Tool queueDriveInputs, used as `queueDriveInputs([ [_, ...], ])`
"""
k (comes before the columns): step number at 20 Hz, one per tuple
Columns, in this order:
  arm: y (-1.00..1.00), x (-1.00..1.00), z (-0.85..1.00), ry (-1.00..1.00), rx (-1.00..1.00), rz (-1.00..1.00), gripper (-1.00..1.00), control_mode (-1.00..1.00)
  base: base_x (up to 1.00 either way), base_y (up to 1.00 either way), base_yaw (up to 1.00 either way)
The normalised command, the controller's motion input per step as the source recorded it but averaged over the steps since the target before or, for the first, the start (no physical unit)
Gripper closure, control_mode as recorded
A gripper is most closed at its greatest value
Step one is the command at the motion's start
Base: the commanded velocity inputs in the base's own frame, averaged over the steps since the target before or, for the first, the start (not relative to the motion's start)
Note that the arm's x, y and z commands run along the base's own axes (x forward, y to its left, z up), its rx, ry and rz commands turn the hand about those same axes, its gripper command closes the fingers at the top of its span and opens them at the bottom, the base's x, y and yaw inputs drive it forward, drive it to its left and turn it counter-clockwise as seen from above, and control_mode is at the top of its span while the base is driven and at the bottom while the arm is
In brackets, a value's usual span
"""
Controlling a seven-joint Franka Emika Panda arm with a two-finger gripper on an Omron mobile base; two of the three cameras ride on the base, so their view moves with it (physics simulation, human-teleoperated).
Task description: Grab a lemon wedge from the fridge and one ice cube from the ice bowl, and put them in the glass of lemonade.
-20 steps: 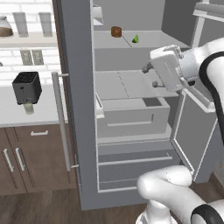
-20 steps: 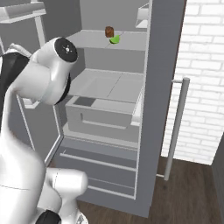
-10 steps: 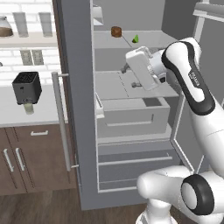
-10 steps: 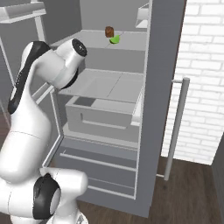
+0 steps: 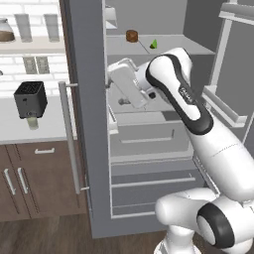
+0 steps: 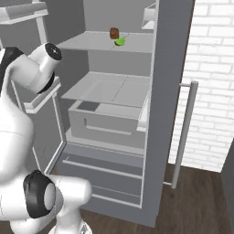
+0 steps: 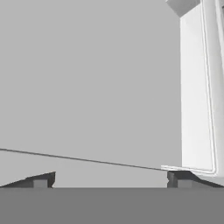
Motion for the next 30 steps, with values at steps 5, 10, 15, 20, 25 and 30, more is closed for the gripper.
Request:
queueDriveInputs([
  [5, 0.81, 0.33, 0.0, -0.03, 0.0, -0.16, -1.0, -1.0, 0.0, 0.0, 0.0],
  [10, 0.73, 0.43, 0.0, 0.0, 0.0, -0.18, -1.0, -1.0, 0.0, 0.0, 0.0],
  [15, 0.19, -0.07, 0.06, 0.0, 0.0, -0.1, -1.0, -1.0, 0.0, 0.0, 0.0],
  [20, -0.71, -0.97, 0.17, -0.08, 0.08, 0.0, -1.0, -1.0, 0.0, 0.0, 0.0],
  [25, -1.0, -1.0, 0.22, -0.1, 0.04, 0.0, -1.0, -1.0, 0.0, 0.0, 0.0],
  [30, -1.0, -1.0, 0.07, -0.07, -0.18, 0.0, -1.0, -1.0, 0.0, 0.0, 0.0],
])
